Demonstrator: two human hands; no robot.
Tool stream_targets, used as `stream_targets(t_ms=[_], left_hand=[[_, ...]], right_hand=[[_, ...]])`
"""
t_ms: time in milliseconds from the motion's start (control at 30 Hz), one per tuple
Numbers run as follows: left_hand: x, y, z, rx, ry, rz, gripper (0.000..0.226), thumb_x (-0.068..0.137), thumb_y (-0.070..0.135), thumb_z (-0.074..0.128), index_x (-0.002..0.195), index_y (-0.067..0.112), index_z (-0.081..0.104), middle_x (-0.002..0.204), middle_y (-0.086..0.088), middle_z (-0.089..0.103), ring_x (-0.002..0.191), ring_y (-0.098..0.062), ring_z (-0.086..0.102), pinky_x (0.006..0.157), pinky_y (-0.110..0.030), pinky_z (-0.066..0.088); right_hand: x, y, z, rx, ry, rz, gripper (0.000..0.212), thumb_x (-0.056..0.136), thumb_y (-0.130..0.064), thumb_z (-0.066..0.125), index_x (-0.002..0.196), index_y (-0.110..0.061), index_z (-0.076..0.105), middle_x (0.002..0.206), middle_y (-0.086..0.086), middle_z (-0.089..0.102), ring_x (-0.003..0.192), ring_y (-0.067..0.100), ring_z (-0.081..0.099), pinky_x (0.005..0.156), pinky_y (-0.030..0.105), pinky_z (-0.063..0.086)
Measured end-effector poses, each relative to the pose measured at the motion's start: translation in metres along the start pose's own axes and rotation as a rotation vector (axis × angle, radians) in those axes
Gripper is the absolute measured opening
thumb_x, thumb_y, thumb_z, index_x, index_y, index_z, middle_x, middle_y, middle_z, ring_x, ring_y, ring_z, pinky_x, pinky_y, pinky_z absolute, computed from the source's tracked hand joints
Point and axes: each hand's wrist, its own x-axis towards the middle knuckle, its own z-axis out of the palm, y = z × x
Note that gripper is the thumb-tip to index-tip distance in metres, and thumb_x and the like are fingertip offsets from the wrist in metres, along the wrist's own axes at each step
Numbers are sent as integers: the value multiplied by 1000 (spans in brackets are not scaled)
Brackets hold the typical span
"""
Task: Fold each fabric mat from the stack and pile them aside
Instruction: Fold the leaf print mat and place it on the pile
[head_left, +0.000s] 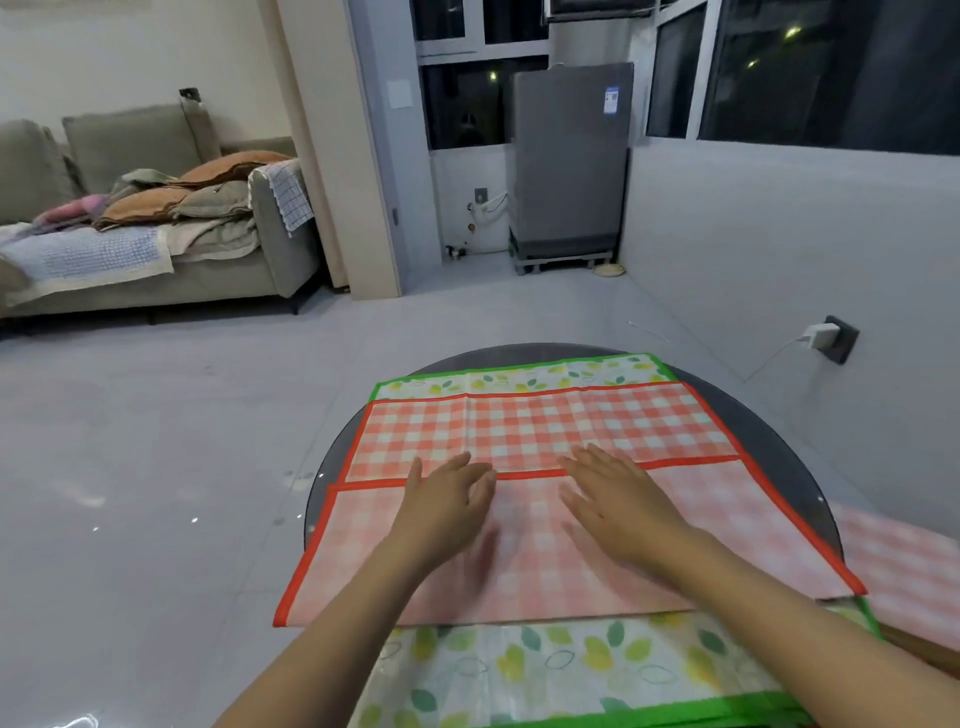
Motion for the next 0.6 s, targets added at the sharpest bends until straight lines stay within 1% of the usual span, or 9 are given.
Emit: stream_targets(t_ms=[167,267,367,433,500,600], left_hand=[[60,17,2,-22,-5,8,43,102,36,26,133,23,51,144,6,46,139,-10,30,118,-47,1],[98,14,11,-40,33,1,39,100,31,30,129,23,55,139,6,51,133,-12,38,116,-48,9],[137,1,21,-10,70,-29,38,99,26,32,131,22,53,140,5,49,132,-16,39,115,-46,15],[159,-9,24,10,123,-52,39,98,25,33,133,23,50,142,3,46,133,-17,37,115,-46,14],[178,-18,27,21,151,-81,39,98,25,33,135,23,47,142,2,45,135,-17,34,116,-47,10],[196,-33,32,73,168,-106,39,99,32,35,135,24,46,137,-1,47,131,-20,36,115,-46,8]], right_hand=[[47,21,-4,1,13,51,50,100,-42,23,148,-28,20,157,-5,14,145,12,7,117,32,-1],[80,34,-1,-8,11,61,50,100,-40,24,148,-26,20,157,-3,15,145,13,10,117,32,1],[117,46,0,-28,18,64,49,100,-36,25,147,-25,23,157,-2,17,144,15,13,117,35,5],[141,54,0,-20,34,93,47,100,-35,25,147,-26,25,156,0,19,144,17,15,117,37,7],[161,63,0,-14,46,130,46,100,-34,25,146,-27,26,155,0,23,142,19,19,116,38,10],[181,72,2,-23,60,187,45,99,-36,33,142,-24,32,148,1,34,135,23,27,111,39,18]])
